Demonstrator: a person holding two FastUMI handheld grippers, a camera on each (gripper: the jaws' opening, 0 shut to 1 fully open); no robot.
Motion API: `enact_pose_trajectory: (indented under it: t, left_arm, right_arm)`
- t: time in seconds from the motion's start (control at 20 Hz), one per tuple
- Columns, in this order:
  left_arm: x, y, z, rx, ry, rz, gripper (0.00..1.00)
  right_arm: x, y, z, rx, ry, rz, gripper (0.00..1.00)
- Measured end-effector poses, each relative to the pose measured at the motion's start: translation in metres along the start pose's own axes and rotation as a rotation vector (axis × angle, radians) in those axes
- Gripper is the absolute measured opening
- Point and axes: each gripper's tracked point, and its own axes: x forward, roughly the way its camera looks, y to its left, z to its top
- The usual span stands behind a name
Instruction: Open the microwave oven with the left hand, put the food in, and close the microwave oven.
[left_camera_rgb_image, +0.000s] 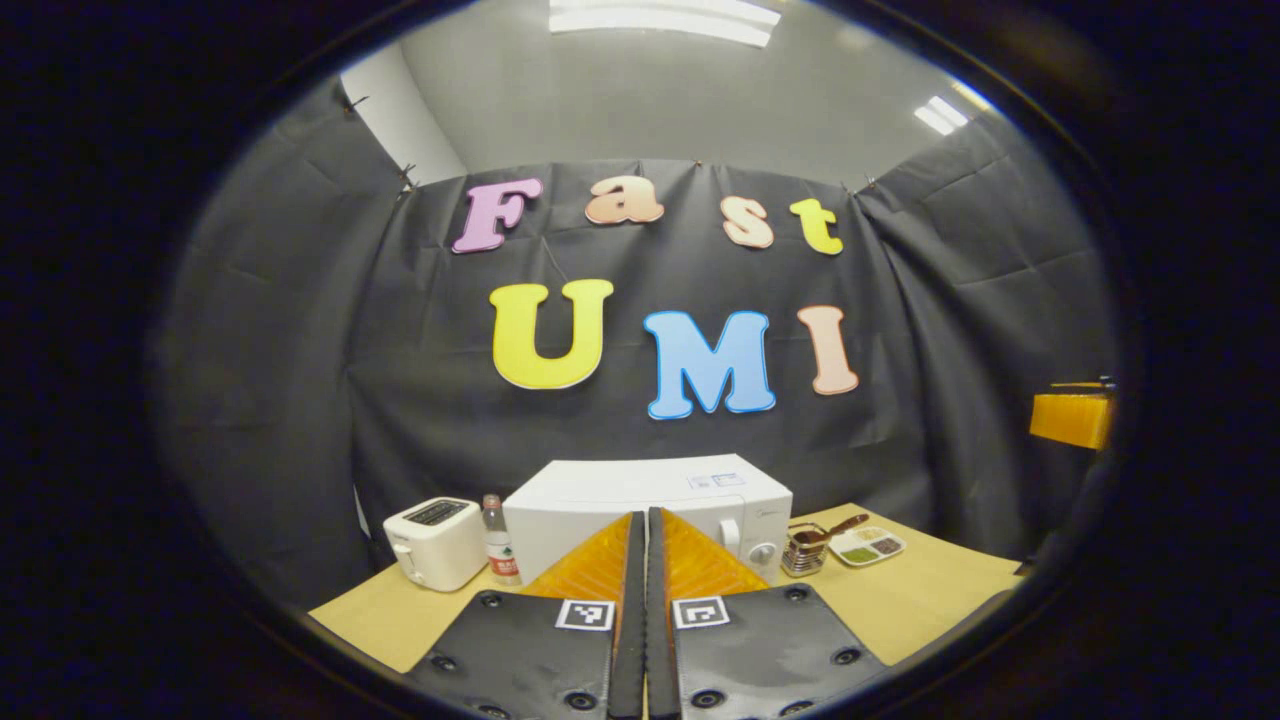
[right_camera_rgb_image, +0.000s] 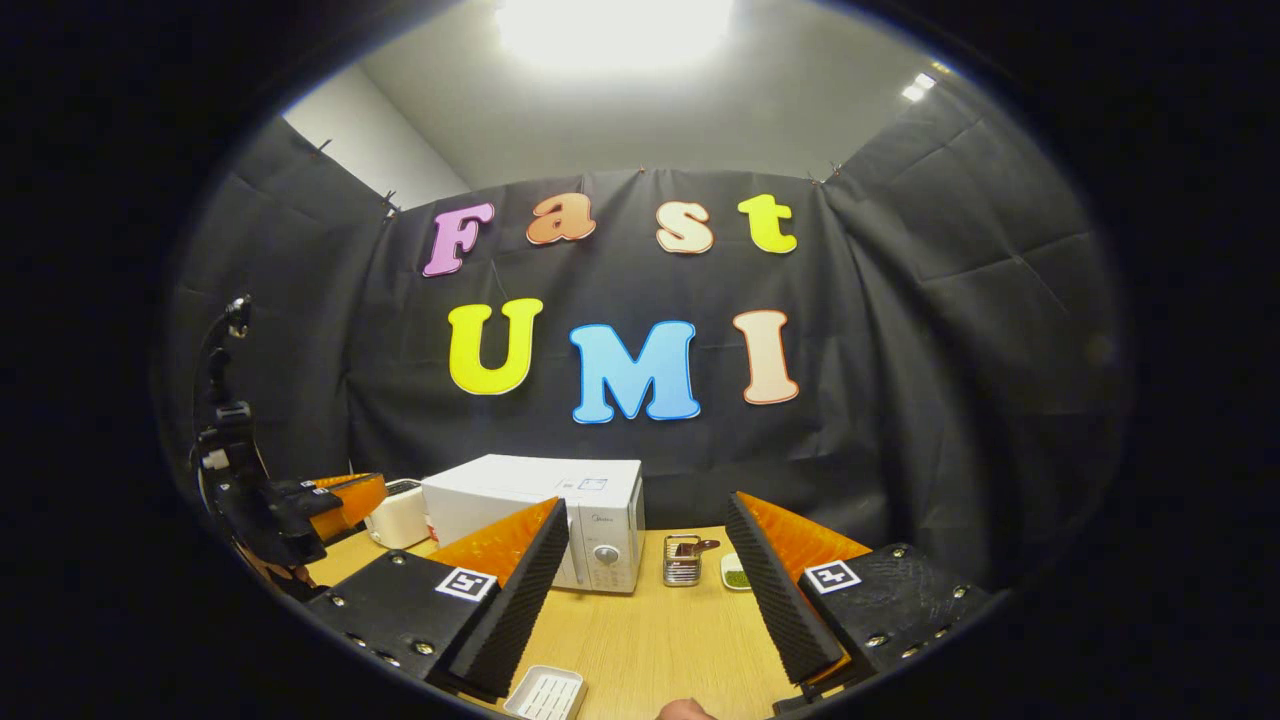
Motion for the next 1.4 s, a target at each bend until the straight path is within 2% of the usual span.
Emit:
enact_pose_trajectory:
  t: [0.35,0.45,0.85,1.0,1.15,1.2,1.3,1.35,1.4]
  left_arm:
    - [-0.052,0.005,0.037,0.023,-0.037,-0.008,0.10]
    - [-0.063,0.012,0.041,0.031,-0.041,-0.005,0.07]
    - [-0.095,0.035,0.048,0.020,-0.045,-0.020,0.10]
    - [-0.101,0.043,0.046,0.015,-0.040,-0.009,0.55]
    - [-0.107,0.054,0.045,0.006,-0.045,0.012,0.93]
    - [-0.107,0.059,0.045,0.010,-0.047,0.024,1.00]
    - [-0.107,0.066,0.044,0.012,-0.048,0.041,0.97]
    - [-0.103,0.069,0.043,0.008,-0.049,0.046,1.00]
    - [-0.102,0.072,0.043,0.005,-0.053,0.051,0.97]
  right_arm:
    - [-0.017,0.003,0.007,-0.001,-0.019,-0.014,0.96]
    - [-0.020,0.004,0.010,0.012,-0.024,-0.025,0.96]
    - [-0.034,0.028,0.020,-0.017,-0.048,-0.036,0.96]
    - [-0.034,0.038,0.021,-0.022,-0.052,-0.032,0.96]
    - [-0.034,0.045,0.020,-0.022,-0.049,-0.029,0.96]
    - [-0.034,0.047,0.021,-0.024,-0.050,-0.026,0.96]
    - [-0.031,0.050,0.020,-0.027,-0.049,-0.026,0.96]
    - [-0.031,0.051,0.019,-0.027,-0.051,-0.028,0.96]
    - [-0.030,0.052,0.020,-0.025,-0.050,-0.029,0.96]
